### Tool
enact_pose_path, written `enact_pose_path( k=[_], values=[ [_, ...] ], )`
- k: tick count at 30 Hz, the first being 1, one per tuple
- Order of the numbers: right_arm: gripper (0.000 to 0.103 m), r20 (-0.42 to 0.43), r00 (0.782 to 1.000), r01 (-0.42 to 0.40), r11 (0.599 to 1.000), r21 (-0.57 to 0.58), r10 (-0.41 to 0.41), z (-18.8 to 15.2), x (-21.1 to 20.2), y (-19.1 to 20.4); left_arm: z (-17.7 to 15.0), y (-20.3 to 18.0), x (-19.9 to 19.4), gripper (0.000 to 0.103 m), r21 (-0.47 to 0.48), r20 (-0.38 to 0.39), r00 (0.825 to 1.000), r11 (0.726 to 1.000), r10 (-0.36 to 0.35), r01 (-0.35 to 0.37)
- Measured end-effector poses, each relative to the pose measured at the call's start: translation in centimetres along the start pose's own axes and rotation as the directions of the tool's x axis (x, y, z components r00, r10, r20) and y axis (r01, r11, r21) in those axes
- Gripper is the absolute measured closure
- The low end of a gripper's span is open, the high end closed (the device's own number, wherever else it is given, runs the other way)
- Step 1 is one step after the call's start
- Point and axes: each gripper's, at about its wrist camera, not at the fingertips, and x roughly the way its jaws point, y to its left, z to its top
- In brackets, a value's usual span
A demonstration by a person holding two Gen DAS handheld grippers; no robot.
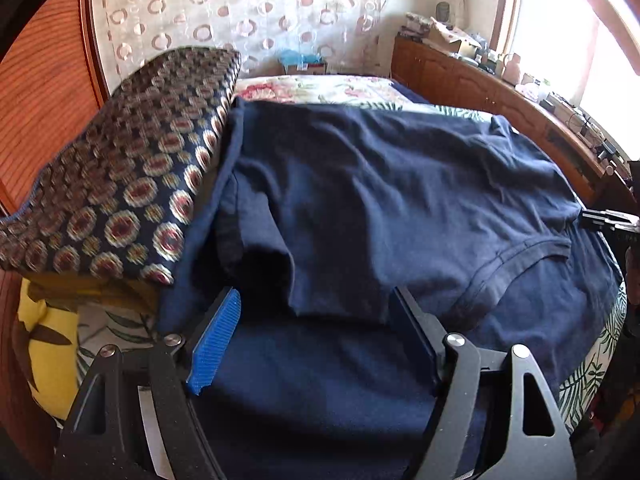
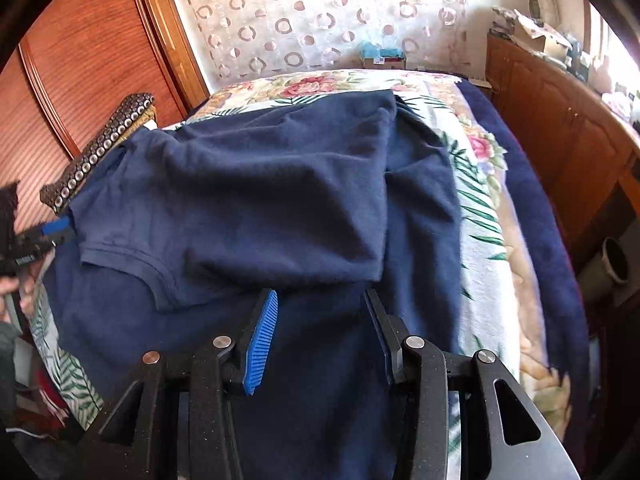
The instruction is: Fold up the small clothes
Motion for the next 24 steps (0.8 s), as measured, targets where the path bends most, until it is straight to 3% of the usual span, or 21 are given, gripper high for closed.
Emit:
enact_pose_path(
  k=[4,11,24],
  values=[
    [0.058,-0.001,1.000,-0.004,1.000,0.028,0.004,0.7,1.4,-0.3,-0.6,-0.2,1.2,0.026,0.007,-0.026,1.000,1.000,0.010,-0.010],
    [0.058,0.063,0.997,-0.050,0.993,0.107,0.043,-0.2,2.0,-0.9,-0.9,-0.6,1.1,0.023,0.013,-0.005,1.000,1.000,0.024,-0.024],
    [0.056,0.101,0.994,-0.046,0.996,0.081,0.038,-1.4,2.2,-0.2,-0.7,-0.5,1.4,0.020,0.018,-0.003,1.000,1.000,0.007,-0.007]
  ],
)
